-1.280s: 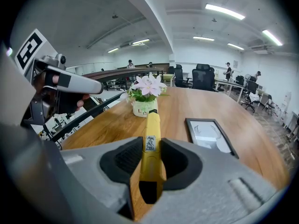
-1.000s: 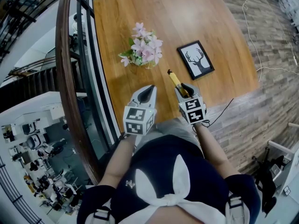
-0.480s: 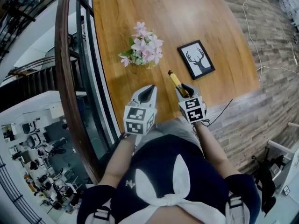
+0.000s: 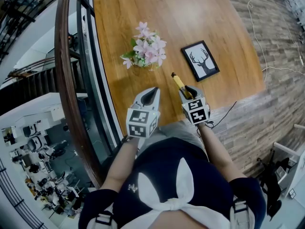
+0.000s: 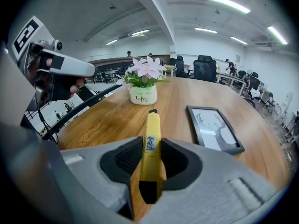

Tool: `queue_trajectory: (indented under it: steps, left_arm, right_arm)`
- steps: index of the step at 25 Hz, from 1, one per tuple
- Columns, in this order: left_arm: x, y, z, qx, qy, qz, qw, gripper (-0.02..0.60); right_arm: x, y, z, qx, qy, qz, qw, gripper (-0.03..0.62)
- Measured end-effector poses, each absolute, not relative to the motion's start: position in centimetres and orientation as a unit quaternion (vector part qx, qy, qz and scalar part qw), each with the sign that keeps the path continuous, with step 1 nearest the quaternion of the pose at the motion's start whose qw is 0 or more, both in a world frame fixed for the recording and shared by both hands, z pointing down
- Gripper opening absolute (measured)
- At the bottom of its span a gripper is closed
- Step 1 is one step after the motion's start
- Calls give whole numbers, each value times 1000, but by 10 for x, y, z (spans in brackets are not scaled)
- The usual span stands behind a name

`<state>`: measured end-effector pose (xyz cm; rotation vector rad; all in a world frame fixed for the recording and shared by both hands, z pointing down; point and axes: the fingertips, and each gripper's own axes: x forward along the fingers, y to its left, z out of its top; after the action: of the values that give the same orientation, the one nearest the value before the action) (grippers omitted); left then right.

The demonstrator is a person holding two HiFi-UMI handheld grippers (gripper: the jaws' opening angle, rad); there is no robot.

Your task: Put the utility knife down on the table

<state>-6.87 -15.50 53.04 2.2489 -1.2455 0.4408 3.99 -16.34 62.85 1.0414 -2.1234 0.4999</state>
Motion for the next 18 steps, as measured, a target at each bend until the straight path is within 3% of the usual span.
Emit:
queue_trajectory:
  steps: [18]
  left_arm:
    - [-77, -156, 535, 831, -458, 165, 270, 18]
  right_arm:
    - [35, -158, 651, 387, -816, 204, 378, 123]
